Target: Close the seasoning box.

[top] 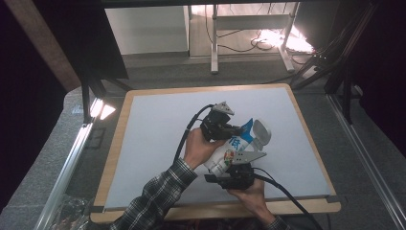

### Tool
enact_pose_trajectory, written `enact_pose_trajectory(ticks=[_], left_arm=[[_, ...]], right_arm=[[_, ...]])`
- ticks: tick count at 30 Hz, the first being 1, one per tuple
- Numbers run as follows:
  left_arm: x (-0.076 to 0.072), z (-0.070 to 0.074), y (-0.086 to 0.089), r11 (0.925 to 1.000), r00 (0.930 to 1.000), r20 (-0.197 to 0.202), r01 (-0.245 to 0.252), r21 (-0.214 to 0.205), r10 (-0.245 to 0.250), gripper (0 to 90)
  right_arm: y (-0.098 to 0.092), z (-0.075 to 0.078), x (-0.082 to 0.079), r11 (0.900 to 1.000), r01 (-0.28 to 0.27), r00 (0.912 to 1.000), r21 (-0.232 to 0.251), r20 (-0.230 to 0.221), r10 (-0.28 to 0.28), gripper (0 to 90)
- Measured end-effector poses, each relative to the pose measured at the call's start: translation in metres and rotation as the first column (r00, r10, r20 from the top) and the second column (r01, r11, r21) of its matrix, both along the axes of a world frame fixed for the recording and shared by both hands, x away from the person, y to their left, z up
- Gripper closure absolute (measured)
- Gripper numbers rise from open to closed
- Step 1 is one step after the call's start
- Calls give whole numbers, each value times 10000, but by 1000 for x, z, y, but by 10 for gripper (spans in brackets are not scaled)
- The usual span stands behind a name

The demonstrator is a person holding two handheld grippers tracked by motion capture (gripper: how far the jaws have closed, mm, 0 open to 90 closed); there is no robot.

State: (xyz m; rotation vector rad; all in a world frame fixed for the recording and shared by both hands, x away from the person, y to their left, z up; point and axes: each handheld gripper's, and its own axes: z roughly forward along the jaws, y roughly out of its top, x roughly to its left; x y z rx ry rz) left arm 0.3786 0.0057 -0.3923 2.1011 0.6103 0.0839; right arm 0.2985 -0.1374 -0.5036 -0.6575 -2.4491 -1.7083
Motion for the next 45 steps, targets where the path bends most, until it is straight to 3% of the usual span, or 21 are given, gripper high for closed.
enact_pose_trajectory(ticks=[23, 45], left_arm=[[6, 2, -4, 9999, 9985, -530, 131, 86, -126, 892], [9, 5, -7, 9996, 9971, -740, 191, 224, -174, 892]], right_arm=[[0, 3, 0, 9998, 18, 10000, 176, -63, -17, 604], [1, 6, 0, 9998, 28, 10000, 185, 28, -28, 603]])
